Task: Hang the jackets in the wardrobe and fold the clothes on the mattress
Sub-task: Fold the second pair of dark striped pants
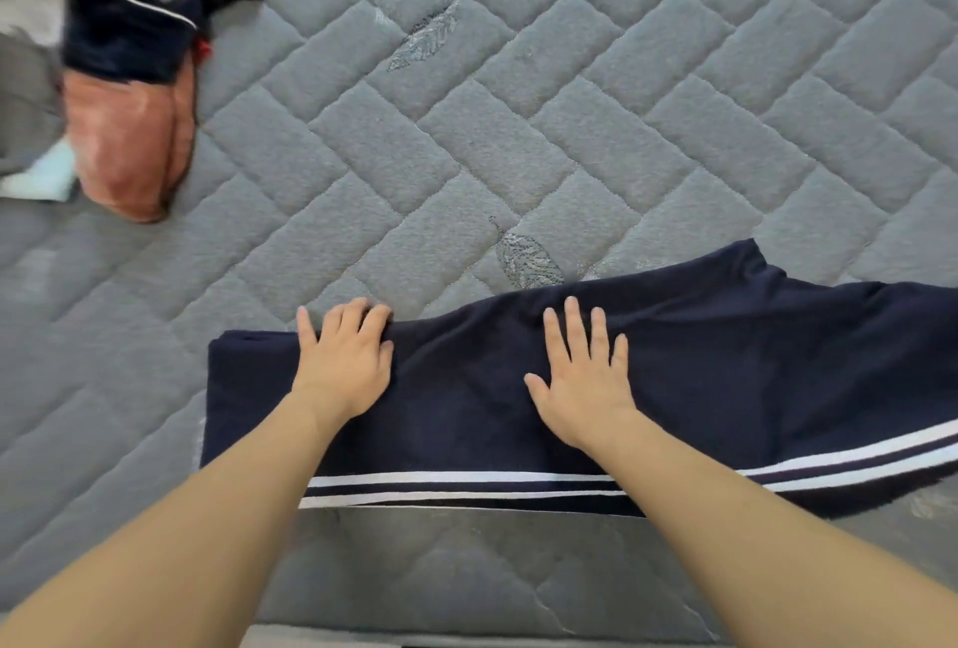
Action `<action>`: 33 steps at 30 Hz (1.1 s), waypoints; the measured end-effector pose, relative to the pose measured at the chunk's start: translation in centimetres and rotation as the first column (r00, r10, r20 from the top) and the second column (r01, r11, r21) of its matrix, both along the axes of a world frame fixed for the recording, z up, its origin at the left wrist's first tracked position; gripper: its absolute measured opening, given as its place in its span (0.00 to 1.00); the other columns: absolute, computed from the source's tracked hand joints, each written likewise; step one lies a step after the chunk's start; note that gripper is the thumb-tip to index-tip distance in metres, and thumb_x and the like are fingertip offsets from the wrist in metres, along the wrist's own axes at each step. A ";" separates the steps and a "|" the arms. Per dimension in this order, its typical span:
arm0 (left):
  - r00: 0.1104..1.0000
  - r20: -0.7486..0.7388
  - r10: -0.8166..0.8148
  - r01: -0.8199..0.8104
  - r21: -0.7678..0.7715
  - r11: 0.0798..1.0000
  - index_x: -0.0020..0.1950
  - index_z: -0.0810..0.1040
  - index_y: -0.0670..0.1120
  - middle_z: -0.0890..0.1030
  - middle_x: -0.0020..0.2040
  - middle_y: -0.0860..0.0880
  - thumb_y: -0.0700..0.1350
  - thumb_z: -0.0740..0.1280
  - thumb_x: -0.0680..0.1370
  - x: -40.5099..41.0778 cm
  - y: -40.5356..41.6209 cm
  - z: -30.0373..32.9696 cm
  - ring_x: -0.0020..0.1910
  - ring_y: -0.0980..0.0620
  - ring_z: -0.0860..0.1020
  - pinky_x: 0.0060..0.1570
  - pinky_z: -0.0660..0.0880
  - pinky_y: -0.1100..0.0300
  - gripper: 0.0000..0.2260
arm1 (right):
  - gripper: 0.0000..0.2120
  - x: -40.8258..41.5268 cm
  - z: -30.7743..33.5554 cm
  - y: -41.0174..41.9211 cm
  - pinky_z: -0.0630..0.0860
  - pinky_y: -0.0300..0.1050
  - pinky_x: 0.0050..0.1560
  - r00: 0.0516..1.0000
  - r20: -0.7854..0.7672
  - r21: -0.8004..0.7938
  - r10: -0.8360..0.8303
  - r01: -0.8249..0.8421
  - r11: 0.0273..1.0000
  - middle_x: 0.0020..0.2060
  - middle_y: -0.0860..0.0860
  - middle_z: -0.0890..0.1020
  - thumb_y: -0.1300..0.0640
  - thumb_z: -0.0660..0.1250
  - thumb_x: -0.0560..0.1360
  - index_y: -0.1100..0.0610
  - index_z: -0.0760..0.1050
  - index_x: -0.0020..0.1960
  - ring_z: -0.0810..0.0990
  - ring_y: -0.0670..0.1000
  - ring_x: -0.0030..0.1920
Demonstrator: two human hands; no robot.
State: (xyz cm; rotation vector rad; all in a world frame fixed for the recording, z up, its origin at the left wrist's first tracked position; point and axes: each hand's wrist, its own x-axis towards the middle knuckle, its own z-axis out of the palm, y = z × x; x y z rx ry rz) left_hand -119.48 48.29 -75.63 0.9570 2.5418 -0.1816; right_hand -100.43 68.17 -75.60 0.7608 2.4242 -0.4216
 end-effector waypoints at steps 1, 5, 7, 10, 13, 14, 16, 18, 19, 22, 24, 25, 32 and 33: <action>0.999 -0.015 -0.037 0.037 0.003 0.999 0.70 0.68 0.54 0.68 0.68 0.50 0.50 0.56 0.81 -1.3 -1.1 0.2 0.69 0.47 0.66 0.73 0.48 0.34 0.17 | 0.38 -0.9 -0.1 -1.5 0.38 0.65 0.75 1.000 0.007 -0.002 0.001 -0.001 1.000 0.76 0.55 0.29 0.38 0.48 0.81 0.53 0.29 0.77 0.30 0.62 0.76; 0.993 0.025 -0.119 0.120 -0.044 0.992 0.63 0.71 0.53 0.74 0.59 0.49 0.48 0.57 0.79 -6.0 -5.7 0.8 0.60 0.44 0.72 0.67 0.62 0.45 0.13 | 0.40 -4.3 -0.4 -8.3 0.39 0.64 0.75 1.000 -0.021 0.029 0.000 0.001 1.000 0.76 0.60 0.31 0.40 0.51 0.81 0.59 0.32 0.78 0.33 0.63 0.77; 0.990 0.007 -0.143 0.143 -0.091 0.985 0.63 0.71 0.52 0.75 0.61 0.50 0.49 0.58 0.81 -7.7 -7.8 0.7 0.61 0.45 0.72 0.65 0.63 0.47 0.12 | 0.41 -5.7 -0.3 -12.0 0.40 0.65 0.75 0.999 -0.026 0.034 0.027 -0.026 0.999 0.77 0.61 0.35 0.42 0.55 0.80 0.61 0.35 0.78 0.36 0.64 0.77; 0.985 -0.051 -0.165 0.156 -0.140 0.978 0.61 0.72 0.50 0.77 0.61 0.49 0.52 0.56 0.82 -9.8 -10.7 0.9 0.61 0.45 0.73 0.64 0.64 0.48 0.11 | 0.42 -7.5 0.0 -17.3 0.56 0.66 0.73 0.995 -0.054 0.027 0.084 -0.082 0.996 0.76 0.64 0.57 0.46 0.67 0.73 0.65 0.54 0.78 0.56 0.66 0.75; 0.990 -0.017 -0.141 0.135 -0.178 0.975 0.57 0.72 0.49 0.78 0.60 0.48 0.53 0.52 0.84 -11.6 -12.5 1.1 0.61 0.45 0.74 0.60 0.65 0.49 0.13 | 0.23 -8.9 0.0 -21.8 0.73 0.60 0.53 0.959 -0.211 0.057 0.190 -0.182 0.982 0.49 0.57 0.75 0.53 0.73 0.60 0.59 0.75 0.53 0.73 0.60 0.50; 0.991 0.006 -0.131 0.130 -0.177 0.976 0.56 0.71 0.48 0.79 0.59 0.48 0.54 0.51 0.84 -12.1 -12.8 1.1 0.61 0.44 0.74 0.59 0.65 0.49 0.13 | 0.17 -9.5 0.2 -23.1 0.71 0.56 0.46 0.939 -0.253 0.057 0.233 -0.226 0.972 0.43 0.55 0.73 0.53 0.72 0.60 0.56 0.73 0.46 0.71 0.58 0.43; 0.990 0.081 -0.119 0.129 -0.126 0.984 0.54 0.70 0.48 0.77 0.59 0.47 0.55 0.52 0.84 -12.9 -13.2 1.0 0.60 0.44 0.74 0.57 0.67 0.49 0.13 | 0.15 -10.8 0.5 -25.5 0.67 0.50 0.38 0.912 -0.280 0.018 0.299 -0.307 0.952 0.37 0.52 0.71 0.49 0.72 0.61 0.54 0.70 0.40 0.70 0.55 0.37; 0.974 0.146 -0.173 0.182 -0.052 0.982 0.61 0.69 0.49 0.74 0.61 0.48 0.56 0.57 0.82 -13.1 -13.6 1.0 0.61 0.45 0.73 0.57 0.68 0.48 0.13 | 0.17 -12.0 0.6 -27.5 0.66 0.49 0.37 0.890 -0.279 0.011 0.360 -0.372 0.928 0.37 0.52 0.73 0.43 0.71 0.63 0.54 0.71 0.40 0.72 0.54 0.37; 0.959 0.143 -0.244 0.252 -0.043 0.967 0.65 0.68 0.50 0.72 0.62 0.49 0.57 0.59 0.81 -13.1 -13.9 0.9 0.61 0.46 0.72 0.57 0.68 0.49 0.16 | 0.19 -12.6 0.7 -28.4 0.67 0.50 0.40 0.885 -0.257 -0.003 0.389 -0.403 0.915 0.39 0.52 0.73 0.41 0.70 0.66 0.55 0.71 0.43 0.73 0.55 0.40; 0.897 0.025 -0.441 0.441 -0.068 0.895 0.66 0.67 0.50 0.71 0.61 0.49 0.52 0.58 0.82 -13.2 -14.9 0.4 0.60 0.47 0.72 0.56 0.68 0.52 0.14 | 0.27 -14.0 0.7 -30.3 0.70 0.53 0.49 0.881 -0.096 -0.031 0.464 -0.468 0.883 0.46 0.55 0.72 0.35 0.67 0.70 0.57 0.67 0.52 0.72 0.57 0.47; 0.904 -0.015 -0.428 0.426 -0.076 0.901 0.59 0.69 0.49 0.75 0.57 0.49 0.50 0.54 0.84 -13.3 -15.1 0.5 0.57 0.46 0.74 0.53 0.67 0.53 0.09 | 0.23 -14.7 0.7 -30.9 0.72 0.53 0.48 0.869 -0.028 0.012 0.494 -0.494 0.869 0.48 0.55 0.73 0.42 0.68 0.73 0.58 0.67 0.54 0.73 0.57 0.47; 0.925 0.003 -0.379 0.379 -0.071 0.923 0.54 0.69 0.49 0.77 0.55 0.49 0.51 0.53 0.85 -13.4 -15.1 0.7 0.56 0.46 0.75 0.52 0.67 0.52 0.08 | 0.17 -14.9 0.7 -31.1 0.73 0.52 0.46 0.862 -0.013 0.033 0.508 -0.507 0.861 0.49 0.56 0.74 0.48 0.68 0.74 0.58 0.67 0.54 0.74 0.57 0.47; 0.935 0.342 0.089 -0.077 -0.047 0.996 0.36 0.69 0.46 0.75 0.37 0.49 0.57 0.53 0.84 -13.0 -12.7 3.1 0.40 0.47 0.73 0.39 0.66 0.54 0.21 | 0.09 -14.2 1.8 -27.7 0.65 0.47 0.36 0.926 -0.129 -0.208 0.355 -0.375 0.903 0.50 0.56 0.79 0.62 0.64 0.75 0.57 0.64 0.51 0.79 0.59 0.48; 0.907 0.389 0.162 -0.164 -0.029 0.986 0.35 0.68 0.45 0.73 0.34 0.49 0.57 0.55 0.83 -12.9 -12.2 3.6 0.37 0.48 0.72 0.36 0.65 0.55 0.22 | 0.08 -13.9 2.1 -26.7 0.65 0.48 0.36 0.948 -0.150 -0.286 0.279 -0.312 0.906 0.48 0.55 0.79 0.59 0.63 0.75 0.56 0.63 0.49 0.79 0.59 0.47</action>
